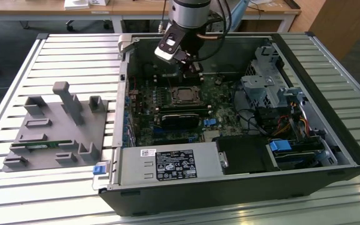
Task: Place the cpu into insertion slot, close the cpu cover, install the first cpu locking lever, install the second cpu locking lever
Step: 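Install the first cpu locking lever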
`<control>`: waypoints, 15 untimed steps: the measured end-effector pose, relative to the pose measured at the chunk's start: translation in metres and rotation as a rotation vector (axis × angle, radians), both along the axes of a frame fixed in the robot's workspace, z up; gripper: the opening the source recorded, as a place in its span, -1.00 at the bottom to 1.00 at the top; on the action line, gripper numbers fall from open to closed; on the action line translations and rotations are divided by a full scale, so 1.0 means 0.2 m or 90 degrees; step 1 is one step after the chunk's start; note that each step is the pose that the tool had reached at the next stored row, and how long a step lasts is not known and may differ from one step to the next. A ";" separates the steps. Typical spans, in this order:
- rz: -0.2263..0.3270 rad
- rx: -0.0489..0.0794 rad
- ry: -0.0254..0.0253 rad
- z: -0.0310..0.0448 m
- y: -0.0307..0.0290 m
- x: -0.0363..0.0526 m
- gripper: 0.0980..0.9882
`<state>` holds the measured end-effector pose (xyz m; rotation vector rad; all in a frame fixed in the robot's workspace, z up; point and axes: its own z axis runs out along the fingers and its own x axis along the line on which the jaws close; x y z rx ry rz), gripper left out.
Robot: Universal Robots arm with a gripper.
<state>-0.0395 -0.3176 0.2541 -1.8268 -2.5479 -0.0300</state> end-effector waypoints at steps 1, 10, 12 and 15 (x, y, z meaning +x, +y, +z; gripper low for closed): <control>0.011 0.000 0.0000 0.000 0.000 0.000 -0.98; 0.095 0.000 -0.0001 0.000 0.000 0.000 -0.98; 0.108 0.000 0.0000 0.000 0.000 0.000 -0.98; 0.127 0.000 0.0000 0.000 0.000 0.000 -0.98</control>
